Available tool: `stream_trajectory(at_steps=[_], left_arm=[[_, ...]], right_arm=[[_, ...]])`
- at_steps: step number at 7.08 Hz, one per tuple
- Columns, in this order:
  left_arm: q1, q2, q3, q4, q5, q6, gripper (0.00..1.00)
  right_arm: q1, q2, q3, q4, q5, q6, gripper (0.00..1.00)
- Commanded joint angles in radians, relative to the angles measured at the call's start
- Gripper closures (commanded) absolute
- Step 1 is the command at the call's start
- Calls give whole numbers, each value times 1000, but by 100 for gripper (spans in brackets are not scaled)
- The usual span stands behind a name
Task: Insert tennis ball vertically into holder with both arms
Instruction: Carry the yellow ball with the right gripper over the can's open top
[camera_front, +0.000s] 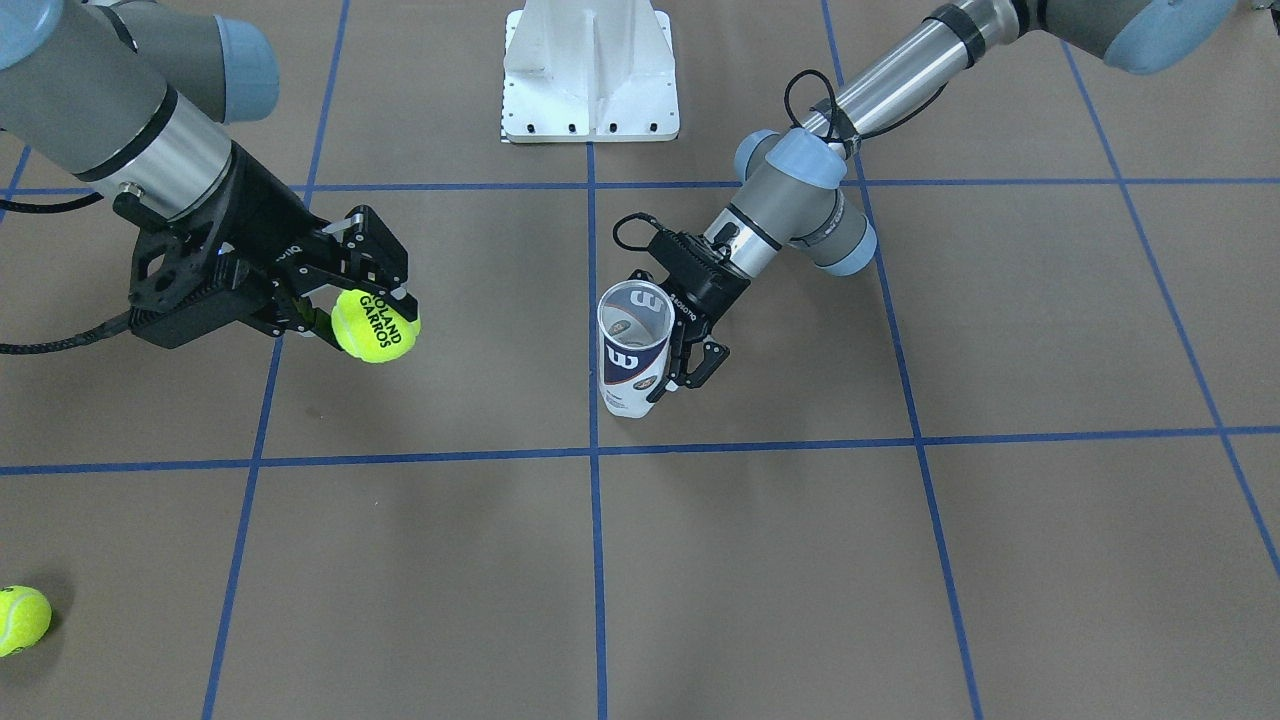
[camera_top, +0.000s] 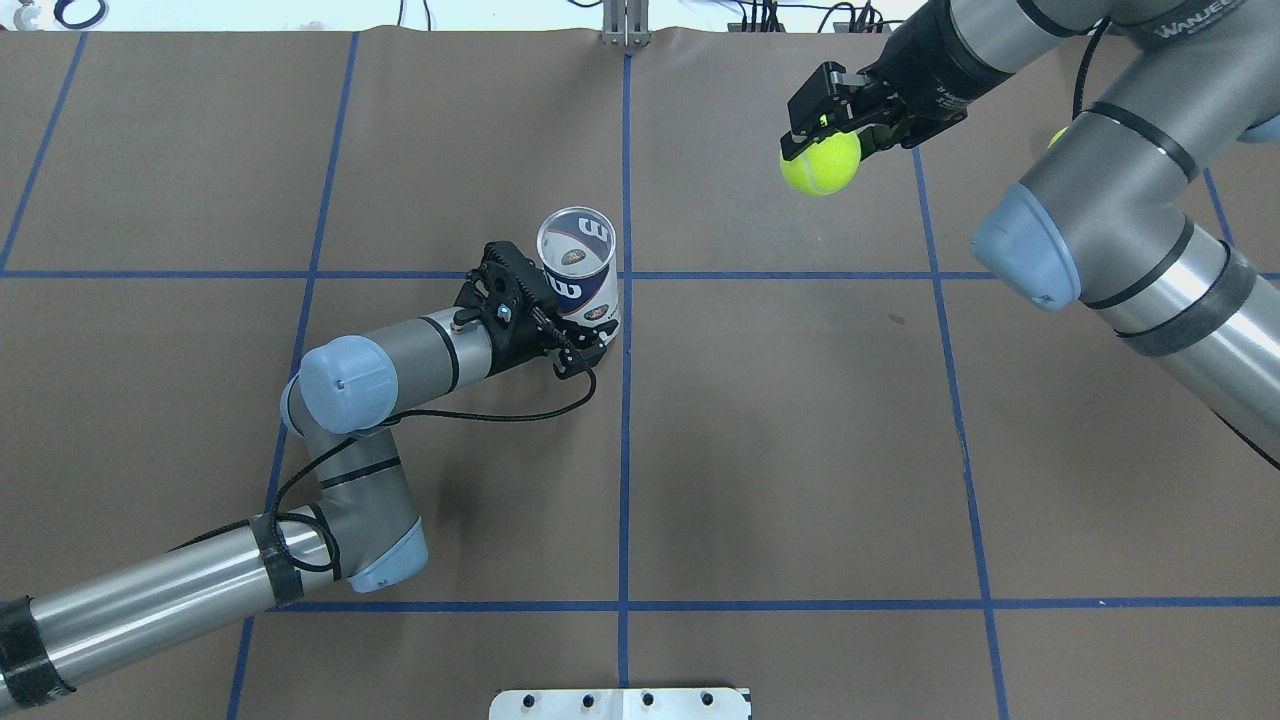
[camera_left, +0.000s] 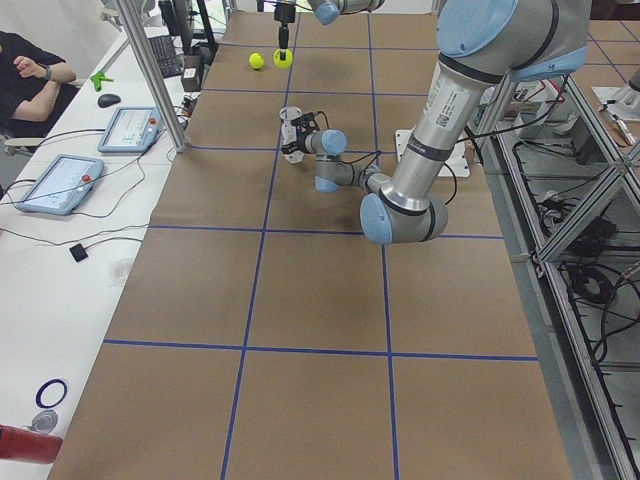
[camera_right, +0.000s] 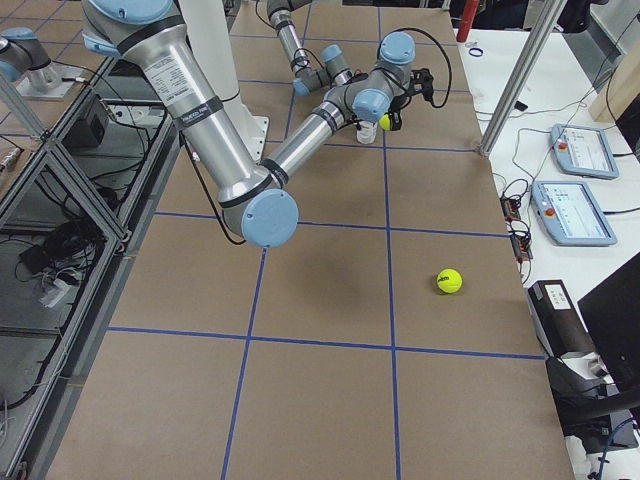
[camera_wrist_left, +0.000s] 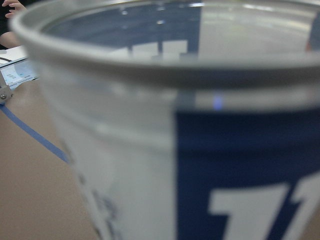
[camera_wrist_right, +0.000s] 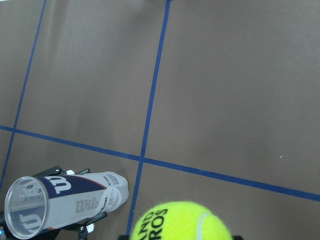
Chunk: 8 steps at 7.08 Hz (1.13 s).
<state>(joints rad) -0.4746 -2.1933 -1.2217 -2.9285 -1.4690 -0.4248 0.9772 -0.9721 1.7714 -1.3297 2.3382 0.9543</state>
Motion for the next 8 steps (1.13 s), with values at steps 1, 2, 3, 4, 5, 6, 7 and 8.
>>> stream_trajectory(at_steps=[1, 2, 3, 4, 5, 6, 7, 8], left_arm=[[1, 0, 2, -1, 1, -2, 23], [1, 0, 1, -3, -1, -3, 23], [1, 0, 1, -4, -1, -3, 23], [1, -2, 1, -4, -1, -3, 23], [-1, -6, -2, -4, 1, -5, 23], [-1, -10, -2, -3, -1, -5, 23], [-1, -11, -2, -3, 1, -5, 23], [-1, -11, -2, -4, 1, -5, 23]], right_arm=[[-46, 102, -4, 0, -7, 119, 100], [-75, 148, -6, 0, -31, 167, 100], [-104, 182, -15, 0, -58, 210, 100], [-136, 226, -47, 0, -103, 224, 100], [-161, 269, -85, 0, -128, 239, 100], [-173, 279, -96, 0, -140, 241, 100], [-183, 280, -105, 0, -151, 241, 100], [-199, 279, -109, 0, -175, 241, 100]])
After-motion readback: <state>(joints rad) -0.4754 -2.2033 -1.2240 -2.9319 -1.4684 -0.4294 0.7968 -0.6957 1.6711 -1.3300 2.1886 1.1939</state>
